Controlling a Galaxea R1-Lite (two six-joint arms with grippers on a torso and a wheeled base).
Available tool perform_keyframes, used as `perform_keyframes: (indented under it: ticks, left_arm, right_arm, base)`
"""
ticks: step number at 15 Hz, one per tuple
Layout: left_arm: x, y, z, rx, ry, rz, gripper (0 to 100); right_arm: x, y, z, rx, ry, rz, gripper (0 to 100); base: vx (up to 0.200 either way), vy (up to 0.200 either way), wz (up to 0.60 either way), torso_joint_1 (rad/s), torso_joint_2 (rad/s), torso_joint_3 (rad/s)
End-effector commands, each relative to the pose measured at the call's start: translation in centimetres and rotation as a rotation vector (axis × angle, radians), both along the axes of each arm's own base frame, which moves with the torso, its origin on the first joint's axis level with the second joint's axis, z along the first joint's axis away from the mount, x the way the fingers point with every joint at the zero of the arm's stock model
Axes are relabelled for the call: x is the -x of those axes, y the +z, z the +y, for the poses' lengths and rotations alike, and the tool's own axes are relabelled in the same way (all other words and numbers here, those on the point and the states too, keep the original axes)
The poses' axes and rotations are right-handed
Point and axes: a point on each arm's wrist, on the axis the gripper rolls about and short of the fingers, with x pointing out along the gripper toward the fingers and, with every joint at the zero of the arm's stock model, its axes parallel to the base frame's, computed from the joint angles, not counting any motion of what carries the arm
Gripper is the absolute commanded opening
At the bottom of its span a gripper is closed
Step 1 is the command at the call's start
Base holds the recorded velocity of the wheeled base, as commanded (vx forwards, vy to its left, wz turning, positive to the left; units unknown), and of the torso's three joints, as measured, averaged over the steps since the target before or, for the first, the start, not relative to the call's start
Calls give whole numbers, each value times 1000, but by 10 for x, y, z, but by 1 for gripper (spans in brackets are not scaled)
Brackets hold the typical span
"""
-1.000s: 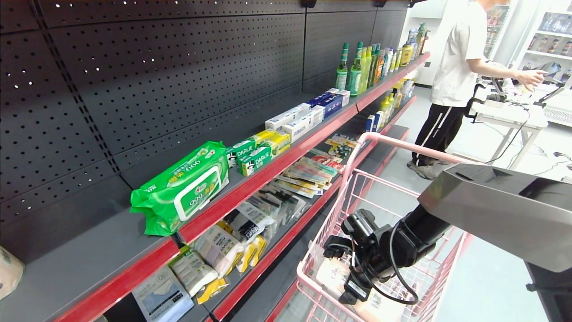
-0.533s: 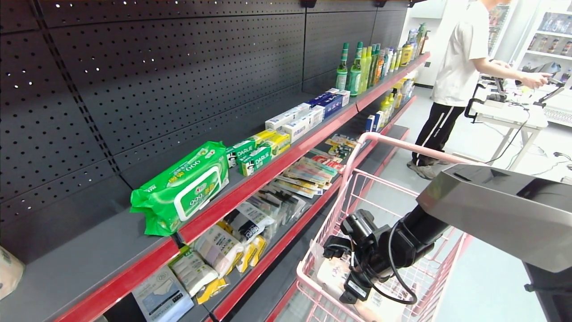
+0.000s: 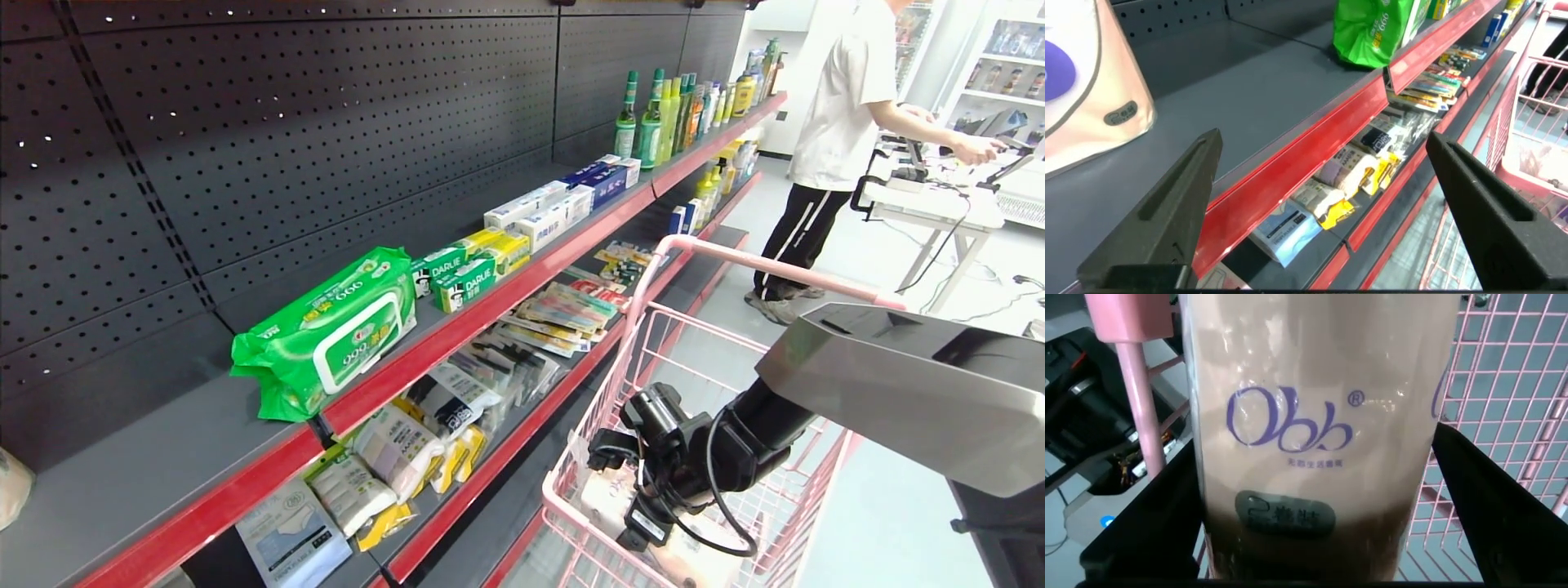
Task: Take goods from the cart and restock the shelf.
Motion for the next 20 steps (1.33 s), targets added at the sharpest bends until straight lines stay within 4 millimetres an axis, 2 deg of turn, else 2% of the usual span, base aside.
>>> perform_keyframes:
  ticks: [1, 13, 14, 20]
  left_arm:
    - [0, 0, 0, 0, 1, 1, 100]
    - [0, 0, 0, 0, 1, 1, 100]
    - [0, 0, 0, 0, 1, 1, 100]
    - [0, 0, 0, 0, 1, 1, 100]
  right_arm:
    - [0, -2, 0, 3, 4, 1, 100]
    - [-4, -5, 0, 33, 34, -18, 100]
    - [-3, -6, -1, 36, 36, -13, 0]
    - [-4, -6, -4, 20, 36, -23, 0]
  base:
    - [0, 0, 0, 0, 0, 0]
    - [0, 0, 0, 0, 0, 0]
    - [0, 0, 0, 0, 0, 0]
    - [0, 0, 0, 0, 0, 0]
